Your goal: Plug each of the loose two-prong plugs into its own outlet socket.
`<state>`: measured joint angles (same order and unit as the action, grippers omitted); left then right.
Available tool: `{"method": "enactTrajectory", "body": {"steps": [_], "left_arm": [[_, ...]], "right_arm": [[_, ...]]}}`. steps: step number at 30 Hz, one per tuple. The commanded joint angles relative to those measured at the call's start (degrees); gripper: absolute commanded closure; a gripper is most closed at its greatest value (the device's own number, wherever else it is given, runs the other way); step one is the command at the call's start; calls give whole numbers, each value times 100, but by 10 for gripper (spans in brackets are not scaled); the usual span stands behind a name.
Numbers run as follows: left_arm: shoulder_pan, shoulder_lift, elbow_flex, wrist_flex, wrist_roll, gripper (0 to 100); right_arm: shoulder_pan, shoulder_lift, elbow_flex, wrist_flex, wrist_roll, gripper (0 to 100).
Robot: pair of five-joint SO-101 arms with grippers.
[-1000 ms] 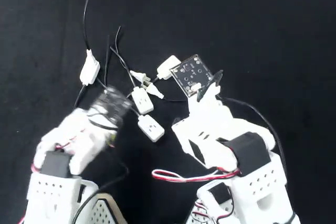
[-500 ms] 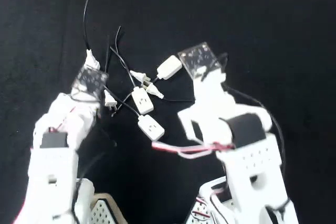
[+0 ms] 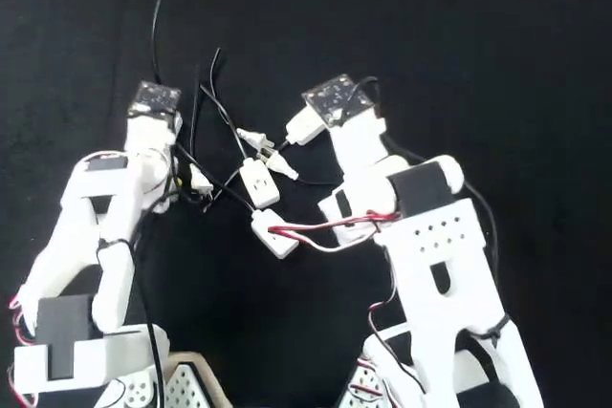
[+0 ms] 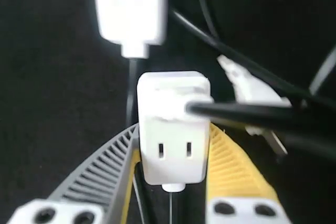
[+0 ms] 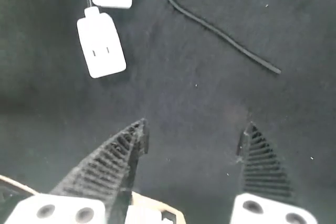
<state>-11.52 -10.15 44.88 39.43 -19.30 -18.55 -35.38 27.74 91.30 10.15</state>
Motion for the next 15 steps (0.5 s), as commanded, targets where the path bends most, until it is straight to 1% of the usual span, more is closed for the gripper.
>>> {"method": "enactTrajectory", "body": {"steps": [1,4,7,11,15], "left_arm": [[-136,-44,-462,-88,404,760],[-75,-123,-444,-79,422,649],[-22,-316,-497,273,431,610],[127,-905,-866,1336,413,611],[708,-1240,-1552,2576,431,611]], "right_arm": [[334,13,-13,-35,211,724],[703,4,-4,-79,387,724],[1196,-4,-4,-79,642,724],[2004,4,-13,-114,1029,724],[2760,13,-13,-97,1292,724]]}}
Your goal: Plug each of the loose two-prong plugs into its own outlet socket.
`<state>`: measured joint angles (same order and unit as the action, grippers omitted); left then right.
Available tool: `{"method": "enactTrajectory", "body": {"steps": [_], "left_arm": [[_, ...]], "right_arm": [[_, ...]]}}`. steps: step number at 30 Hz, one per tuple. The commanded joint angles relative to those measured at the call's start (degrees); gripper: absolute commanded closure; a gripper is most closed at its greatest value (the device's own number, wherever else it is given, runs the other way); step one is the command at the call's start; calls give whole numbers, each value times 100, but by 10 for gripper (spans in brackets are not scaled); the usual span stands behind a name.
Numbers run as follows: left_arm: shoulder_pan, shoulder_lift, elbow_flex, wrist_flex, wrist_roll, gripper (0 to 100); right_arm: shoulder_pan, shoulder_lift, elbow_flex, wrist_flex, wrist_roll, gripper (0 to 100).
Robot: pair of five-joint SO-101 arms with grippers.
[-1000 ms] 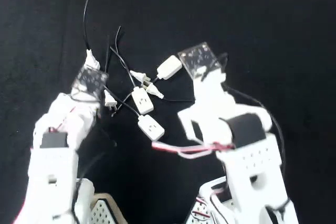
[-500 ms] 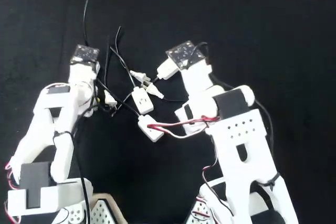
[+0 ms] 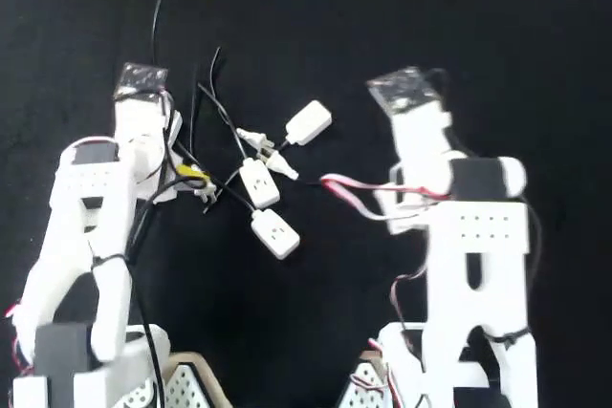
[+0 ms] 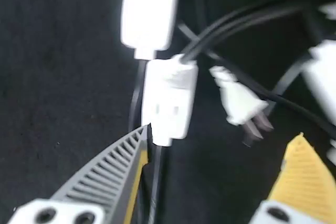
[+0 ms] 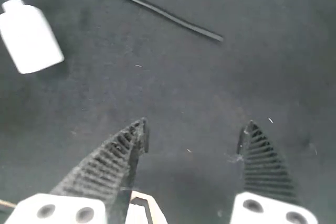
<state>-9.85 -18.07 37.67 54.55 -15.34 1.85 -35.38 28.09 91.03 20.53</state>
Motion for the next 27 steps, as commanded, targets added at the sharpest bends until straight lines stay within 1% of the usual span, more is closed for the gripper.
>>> {"method": "enactTrajectory", "body": {"steps": [1,3,6,7,10,12,14,18,20,24,27], "left_arm": [[752,-448,-963,1204,18,611],[1121,-387,-1059,1204,-158,611],[1763,44,-1059,1160,-1160,612],[1947,273,-1077,1160,-1240,612],[2325,1011,-1297,1125,-958,612],[2457,1477,-1543,1160,-475,612],[2563,1829,-1736,1160,255,620],[2598,2136,-2044,1116,1846,695],[2615,2180,-2158,1108,2444,726],[2642,2242,-2123,844,3367,752],[2870,2391,-1895,809,3684,752]], "right_arm": [[888,13,-31,-70,316,725],[1196,22,-13,-70,501,725],[1626,22,84,-79,879,725],[1767,22,119,-88,1011,725],[2312,22,330,-448,1363,726],[2611,22,541,-765,1495,726],[2840,22,787,-985,1626,726],[3165,22,1314,-1486,1916,726],[3244,22,1552,-1732,1925,726],[3376,22,1868,-2066,1925,726],[3437,22,1947,-2119,1925,726]]}}
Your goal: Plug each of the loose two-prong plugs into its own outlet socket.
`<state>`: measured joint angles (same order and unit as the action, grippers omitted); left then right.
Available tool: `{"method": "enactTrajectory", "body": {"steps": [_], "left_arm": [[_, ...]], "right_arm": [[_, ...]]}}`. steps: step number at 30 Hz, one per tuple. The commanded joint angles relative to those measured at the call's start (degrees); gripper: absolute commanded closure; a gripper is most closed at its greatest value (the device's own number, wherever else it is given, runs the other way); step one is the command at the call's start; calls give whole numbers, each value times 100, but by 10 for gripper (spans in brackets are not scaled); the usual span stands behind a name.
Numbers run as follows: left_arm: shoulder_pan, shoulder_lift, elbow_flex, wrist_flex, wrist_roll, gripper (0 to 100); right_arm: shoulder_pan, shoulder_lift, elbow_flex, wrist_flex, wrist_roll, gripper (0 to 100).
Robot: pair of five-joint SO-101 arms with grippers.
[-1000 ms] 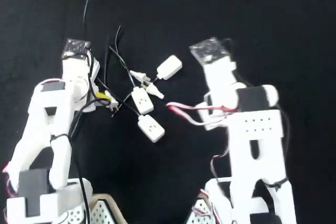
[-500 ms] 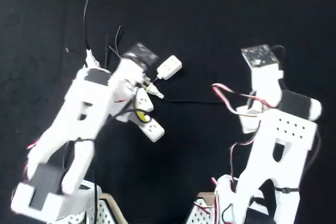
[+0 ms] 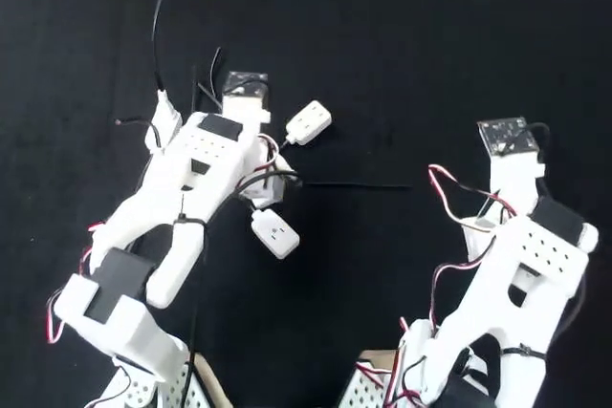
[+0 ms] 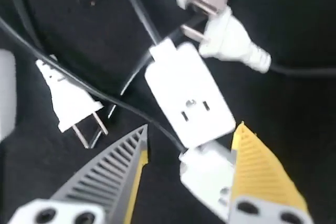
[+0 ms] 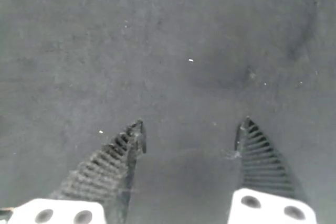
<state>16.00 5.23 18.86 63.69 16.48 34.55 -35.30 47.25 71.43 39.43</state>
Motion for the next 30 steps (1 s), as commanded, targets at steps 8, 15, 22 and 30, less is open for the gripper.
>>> {"method": "enactTrajectory", "body": {"steps": [8,15,22,30], "left_arm": [[655,642,215,-167,1064,753],[699,747,268,-281,1090,787],[752,290,330,9,677,957],[796,-1996,971,853,-818,970]], "right_arm": [[176,4,92,-149,44,725],[185,-13,171,-149,44,724],[185,-4,171,-149,44,724],[185,-13,171,-149,44,724]]}}
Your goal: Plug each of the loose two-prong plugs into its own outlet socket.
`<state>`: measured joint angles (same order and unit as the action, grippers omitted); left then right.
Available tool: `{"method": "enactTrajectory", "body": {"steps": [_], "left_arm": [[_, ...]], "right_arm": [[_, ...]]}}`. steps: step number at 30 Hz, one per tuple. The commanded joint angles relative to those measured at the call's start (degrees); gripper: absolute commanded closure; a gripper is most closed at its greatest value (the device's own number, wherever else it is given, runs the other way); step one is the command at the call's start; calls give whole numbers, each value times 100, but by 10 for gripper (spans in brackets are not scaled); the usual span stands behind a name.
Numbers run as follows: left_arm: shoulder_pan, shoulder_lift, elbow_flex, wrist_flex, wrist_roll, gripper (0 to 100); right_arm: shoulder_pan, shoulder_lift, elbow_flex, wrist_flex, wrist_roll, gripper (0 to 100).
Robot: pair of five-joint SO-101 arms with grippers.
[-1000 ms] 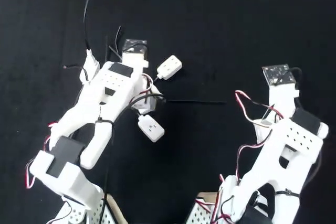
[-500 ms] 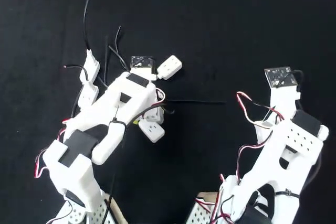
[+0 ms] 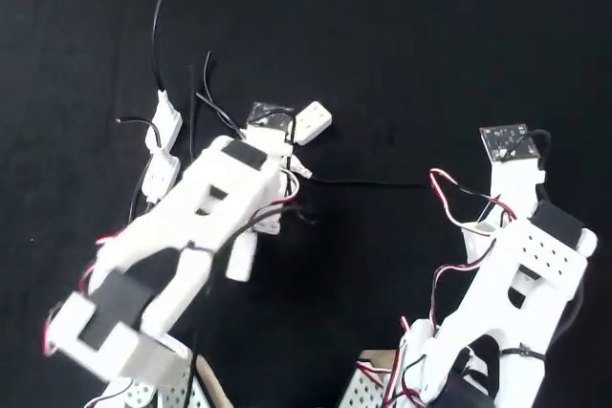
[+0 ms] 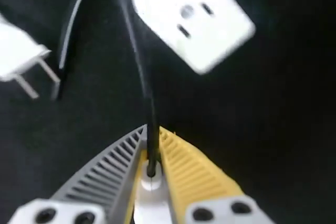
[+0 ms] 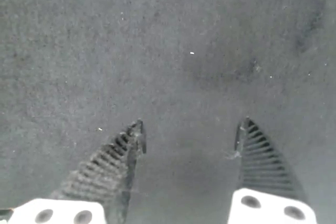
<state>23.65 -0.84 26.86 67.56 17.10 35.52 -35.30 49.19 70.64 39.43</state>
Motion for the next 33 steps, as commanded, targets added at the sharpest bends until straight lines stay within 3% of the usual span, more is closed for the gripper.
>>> {"method": "enactTrajectory", "body": {"steps": [1,5,9,14,18,23,25,28,30,33], "left_arm": [[4,-1723,233,659,-1187,970],[-286,-2910,338,1503,-2365,970],[-936,-3789,356,1952,-4281,970],[-1376,-4176,1376,1960,-7349,970],[-1147,-4255,2668,1609,-8879,970],[-1112,-4211,3512,721,-9881,960],[-1130,-4220,3538,563,-9978,887],[-1138,-4255,3398,545,-9670,672],[-1121,-4255,3134,527,-9160,659],[-1147,-4264,2703,554,-8949,682]], "right_arm": [[88,-13,-22,-70,44,724],[53,-22,-40,-53,44,724],[53,-22,-48,-44,44,724],[53,-22,-48,-44,44,725],[53,-22,-57,-44,44,725],[44,-22,-57,-44,44,724],[44,-22,-57,-44,44,724],[44,-22,-66,-44,44,724],[35,-22,-66,-44,44,724],[-132,-22,-40,-44,44,724]]}}
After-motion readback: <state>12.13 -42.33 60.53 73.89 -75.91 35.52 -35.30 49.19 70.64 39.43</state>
